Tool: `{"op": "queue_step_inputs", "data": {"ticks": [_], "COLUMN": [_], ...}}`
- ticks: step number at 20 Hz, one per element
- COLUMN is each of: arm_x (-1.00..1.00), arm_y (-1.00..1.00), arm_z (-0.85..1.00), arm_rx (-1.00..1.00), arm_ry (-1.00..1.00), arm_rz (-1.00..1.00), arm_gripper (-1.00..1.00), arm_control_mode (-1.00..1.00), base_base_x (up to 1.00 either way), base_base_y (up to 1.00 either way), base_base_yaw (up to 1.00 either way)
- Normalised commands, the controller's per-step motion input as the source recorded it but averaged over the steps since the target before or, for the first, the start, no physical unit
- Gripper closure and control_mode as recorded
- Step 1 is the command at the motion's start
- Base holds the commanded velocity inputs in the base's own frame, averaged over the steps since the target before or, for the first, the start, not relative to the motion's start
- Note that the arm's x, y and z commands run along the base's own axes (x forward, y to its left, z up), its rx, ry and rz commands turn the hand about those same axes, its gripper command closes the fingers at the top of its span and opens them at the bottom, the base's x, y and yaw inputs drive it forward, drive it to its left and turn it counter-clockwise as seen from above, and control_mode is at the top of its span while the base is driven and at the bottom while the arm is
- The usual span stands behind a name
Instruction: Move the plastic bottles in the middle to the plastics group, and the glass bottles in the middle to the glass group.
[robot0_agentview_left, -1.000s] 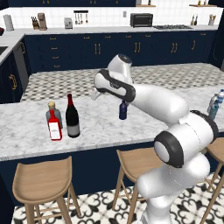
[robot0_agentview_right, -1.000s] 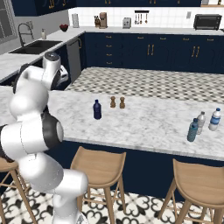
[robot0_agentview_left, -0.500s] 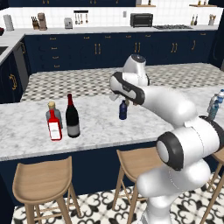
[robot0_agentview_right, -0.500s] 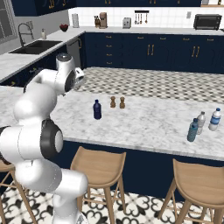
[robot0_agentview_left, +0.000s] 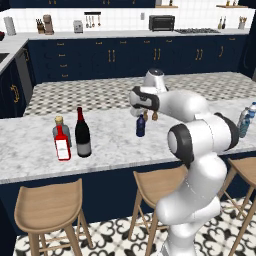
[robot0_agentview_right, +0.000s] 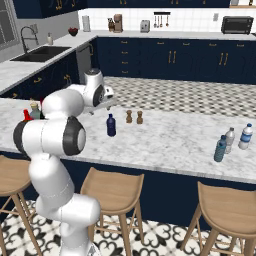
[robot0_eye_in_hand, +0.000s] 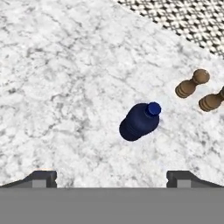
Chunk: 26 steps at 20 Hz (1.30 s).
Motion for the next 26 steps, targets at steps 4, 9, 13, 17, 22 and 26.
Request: {"op": "queue_step_inputs", "data": {"ticks": [4, 9, 13, 17, 22, 26], "arm_x": [0.43, 0.17, 0.42, 0.32, 0.09, 0.00], "arm_y": [-0.05, -0.13, -0.16, -0.26, -0.10, 0.03], "arm_z": [0.00, -0.24, -0.48, -0.58, -0.26, 0.00], "arm_rx": [-0.06, -0.02, 0.15, 0.18, 0.03, 0.00], "arm_ry": [0.19, 0.07, 0.00, 0.00, 0.00, 0.00], "arm_rz": [-0.34, -0.27, -0.16, -0.15, -0.10, -0.01], "arm_gripper": [-1.00, -1.00, -1.00, -1.00, -1.00, -1.00], "arm_control_mode": [-1.00, -1.00, -1.00, -1.00, -1.00, -1.00], "base_base_x": [0.00, 0.00, 0.00, 0.00, 0.00, 0.00], "base_base_y": [0.00, 0.00, 0.00, 0.00, 0.00, 0.00], "base_base_yaw": [0.00, 0.00, 0.00, 0.00, 0.00, 0.00]}}
